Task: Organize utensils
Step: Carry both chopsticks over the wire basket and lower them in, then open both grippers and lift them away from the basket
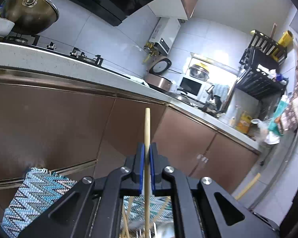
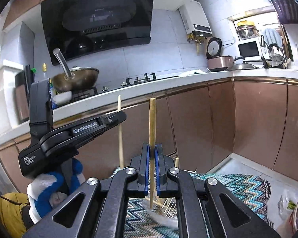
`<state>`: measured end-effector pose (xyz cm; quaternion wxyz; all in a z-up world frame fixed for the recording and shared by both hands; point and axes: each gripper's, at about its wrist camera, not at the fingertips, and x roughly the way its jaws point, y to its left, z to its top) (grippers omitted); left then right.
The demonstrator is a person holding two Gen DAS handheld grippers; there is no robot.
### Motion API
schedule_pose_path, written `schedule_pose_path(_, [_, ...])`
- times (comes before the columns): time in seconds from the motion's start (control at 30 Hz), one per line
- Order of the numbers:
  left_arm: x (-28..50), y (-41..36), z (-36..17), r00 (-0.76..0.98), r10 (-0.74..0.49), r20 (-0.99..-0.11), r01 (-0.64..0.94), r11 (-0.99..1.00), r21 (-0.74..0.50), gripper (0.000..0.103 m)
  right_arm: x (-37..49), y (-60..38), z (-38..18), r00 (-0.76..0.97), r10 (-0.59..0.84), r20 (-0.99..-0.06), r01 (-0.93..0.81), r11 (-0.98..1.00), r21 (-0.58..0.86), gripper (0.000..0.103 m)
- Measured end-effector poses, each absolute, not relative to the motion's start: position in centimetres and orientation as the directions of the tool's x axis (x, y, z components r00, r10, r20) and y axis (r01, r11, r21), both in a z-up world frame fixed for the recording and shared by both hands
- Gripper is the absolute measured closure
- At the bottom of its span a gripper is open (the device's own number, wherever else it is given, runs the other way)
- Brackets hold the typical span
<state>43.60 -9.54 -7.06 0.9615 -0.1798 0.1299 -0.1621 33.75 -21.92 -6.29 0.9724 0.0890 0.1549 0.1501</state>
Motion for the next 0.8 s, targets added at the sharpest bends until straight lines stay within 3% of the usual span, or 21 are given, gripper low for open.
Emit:
schedule_pose_path(0.37, [44.4,-11.3,-11.8,0.93,-0.324,-0.175,0.247,0.901,-0.357,0.096,35.8,-21.4,-11.3,0.891,0.295,-0.345,-0.241,0.952,0.192,0.098])
schedule_pose_path(0.5, [43.0,-10.6,-11.3,0.929,-0.328,-0.17,0.253,0.901,-0.353,0.07,35.3,-21.2,-11.4,0.891,0.293,-0.347,-0.232,0.95,0.208,0.091])
schedule_pose_path(0.57, [42.0,-10.0,-10.6,0.933,-0.319,-0.167,0.247,0.904,-0.35,0.069,34.7,-21.3,-11.2,0.895,0.286,-0.343,-0.224,0.952,0.208,0.081])
schedule_pose_path(0.7, [39.8,-8.6,-9.1,0.937,-0.298,-0.181,0.224,0.913,-0.342,0.06,33.0,-22.0,-10.3,0.908,0.264,-0.325,-0.196,0.954,0.227,0.079])
schedule_pose_path(0.8, [37.5,-8.2,-8.1,0.937,-0.271,-0.218,0.201,0.934,-0.297,0.057,31.4,-22.4,-9.6,0.917,0.243,-0.316,-0.172,0.956,0.237,0.07])
